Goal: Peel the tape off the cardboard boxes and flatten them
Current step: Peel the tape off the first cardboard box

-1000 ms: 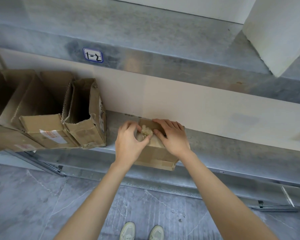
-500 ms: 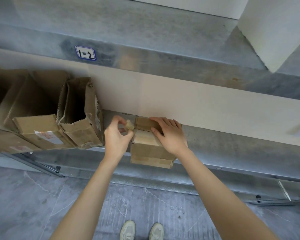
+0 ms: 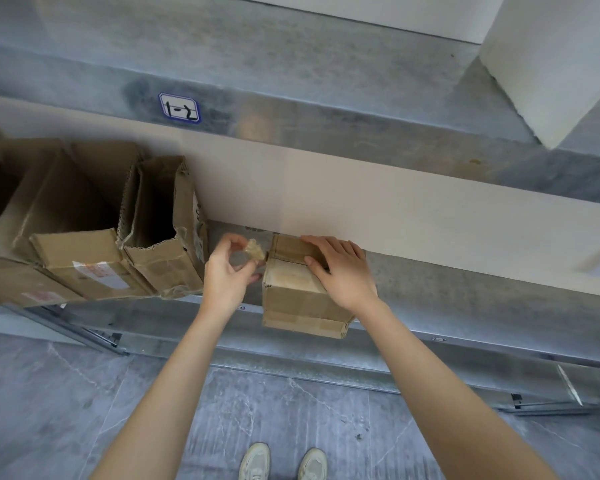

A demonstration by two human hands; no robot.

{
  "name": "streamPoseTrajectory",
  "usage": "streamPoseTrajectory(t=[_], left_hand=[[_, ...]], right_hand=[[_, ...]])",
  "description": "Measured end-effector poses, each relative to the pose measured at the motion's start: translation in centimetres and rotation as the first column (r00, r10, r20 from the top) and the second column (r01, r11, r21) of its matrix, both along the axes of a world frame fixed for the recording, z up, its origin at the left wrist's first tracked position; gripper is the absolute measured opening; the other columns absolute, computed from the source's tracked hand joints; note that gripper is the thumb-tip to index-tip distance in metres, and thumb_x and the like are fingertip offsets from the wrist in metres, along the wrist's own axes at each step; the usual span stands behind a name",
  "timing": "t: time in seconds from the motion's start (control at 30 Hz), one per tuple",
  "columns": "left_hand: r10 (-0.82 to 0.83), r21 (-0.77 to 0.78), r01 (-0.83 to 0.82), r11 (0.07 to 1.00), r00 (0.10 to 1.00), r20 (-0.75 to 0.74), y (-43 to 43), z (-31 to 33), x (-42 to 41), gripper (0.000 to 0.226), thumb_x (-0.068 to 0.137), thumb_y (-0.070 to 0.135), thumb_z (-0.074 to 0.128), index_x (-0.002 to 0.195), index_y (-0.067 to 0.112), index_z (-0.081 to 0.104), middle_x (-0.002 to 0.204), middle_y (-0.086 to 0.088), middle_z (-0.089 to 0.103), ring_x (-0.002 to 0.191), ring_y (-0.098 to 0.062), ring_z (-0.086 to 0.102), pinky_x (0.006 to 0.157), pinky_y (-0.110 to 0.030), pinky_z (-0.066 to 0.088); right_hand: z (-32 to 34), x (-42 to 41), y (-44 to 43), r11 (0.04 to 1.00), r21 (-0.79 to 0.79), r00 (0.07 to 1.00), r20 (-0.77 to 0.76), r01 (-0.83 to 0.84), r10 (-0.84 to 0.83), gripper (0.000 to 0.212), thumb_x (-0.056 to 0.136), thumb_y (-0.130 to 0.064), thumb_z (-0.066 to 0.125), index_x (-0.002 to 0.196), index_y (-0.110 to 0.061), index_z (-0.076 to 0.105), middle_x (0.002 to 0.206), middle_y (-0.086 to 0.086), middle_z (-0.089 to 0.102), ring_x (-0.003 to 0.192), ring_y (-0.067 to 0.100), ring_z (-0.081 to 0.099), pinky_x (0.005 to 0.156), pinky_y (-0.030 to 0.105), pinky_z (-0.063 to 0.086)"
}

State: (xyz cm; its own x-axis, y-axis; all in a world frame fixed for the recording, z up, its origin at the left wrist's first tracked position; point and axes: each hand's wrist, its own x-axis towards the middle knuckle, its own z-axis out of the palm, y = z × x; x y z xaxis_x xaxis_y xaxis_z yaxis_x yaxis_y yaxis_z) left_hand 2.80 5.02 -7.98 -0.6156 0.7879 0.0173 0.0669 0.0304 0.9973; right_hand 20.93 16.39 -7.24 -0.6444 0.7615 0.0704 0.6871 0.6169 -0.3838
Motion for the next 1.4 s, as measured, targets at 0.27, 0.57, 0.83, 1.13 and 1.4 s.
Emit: streamPoseTrajectory(t=[0.27, 0.57, 0.83, 1.13, 1.4], left_hand=[[-0.091, -0.063, 0.079, 0.995, 0.974, -0.208, 0.5, 0.0, -1.0, 0.026, 0.093, -0.009, 0.052, 0.103, 0.015, 0.049, 0.108, -0.004, 0.059, 0.081, -0.013, 0.072, 0.060, -0.031, 0.061], [-0.255, -0.141, 0.212, 0.967, 0.786, -0.564, 1.3, 0.8, -2.0, 0.045, 0.086, -0.015, 0.040, 0.102, 0.026, 0.046, 0.102, -0.002, 0.060, 0.085, -0.015, 0.069, 0.054, -0.041, 0.060], [-0.229, -0.142, 0.183, 0.973, 0.843, -0.487, 0.8, 0.5, -1.7, 0.029, 0.091, -0.010, 0.049, 0.105, 0.015, 0.048, 0.105, 0.000, 0.059, 0.084, -0.008, 0.072, 0.060, -0.041, 0.062], [-0.178, -0.029, 0.179, 0.983, 0.926, -0.333, 0.7, 0.1, -1.7, 0.029, 0.087, -0.010, 0.056, 0.103, 0.014, 0.054, 0.104, -0.002, 0.062, 0.089, -0.018, 0.068, 0.071, -0.035, 0.061], [-0.315, -0.038, 0.323, 0.946, 0.881, -0.352, 1.6, 0.2, -3.5, 0.033, 0.082, -0.018, 0.053, 0.100, 0.009, 0.054, 0.099, -0.006, 0.062, 0.090, -0.017, 0.067, 0.077, -0.033, 0.059]], right_hand=[[0.2, 0.0, -0.1, 1.000, 0.003, 1.000, 0.014, -0.007, 0.007, 0.039, 0.102, -0.043, 0.038, 0.140, -0.037, 0.043, 0.138, -0.014, 0.051, 0.129, 0.014, 0.042, 0.115, 0.036, 0.022], [0.4, 0.0, 0.0, 1.000, -0.009, 1.000, 0.004, -0.007, 0.007, 0.038, 0.102, -0.041, 0.040, 0.140, -0.038, 0.044, 0.139, -0.014, 0.050, 0.130, 0.013, 0.042, 0.114, 0.034, 0.020], [1.8, -3.0, -1.3, 0.992, -0.114, 0.999, -0.022, -0.049, 0.047, 0.054, 0.094, -0.011, 0.046, 0.145, -0.027, 0.042, 0.152, -0.008, 0.039, 0.144, 0.016, 0.026, 0.120, 0.046, 0.004], [1.0, -5.3, -3.0, 0.998, -0.021, 0.997, -0.037, 0.063, -0.064, 0.063, 0.084, -0.067, 0.052, 0.135, -0.032, 0.046, 0.140, -0.007, 0.046, 0.135, 0.017, 0.036, 0.118, 0.057, 0.004], [0.9, -6.0, -3.5, 0.991, -0.002, 0.990, -0.051, 0.135, -0.135, 0.063, 0.072, -0.065, 0.052, 0.126, -0.033, 0.047, 0.129, -0.012, 0.051, 0.128, 0.016, 0.041, 0.118, 0.055, 0.007]])
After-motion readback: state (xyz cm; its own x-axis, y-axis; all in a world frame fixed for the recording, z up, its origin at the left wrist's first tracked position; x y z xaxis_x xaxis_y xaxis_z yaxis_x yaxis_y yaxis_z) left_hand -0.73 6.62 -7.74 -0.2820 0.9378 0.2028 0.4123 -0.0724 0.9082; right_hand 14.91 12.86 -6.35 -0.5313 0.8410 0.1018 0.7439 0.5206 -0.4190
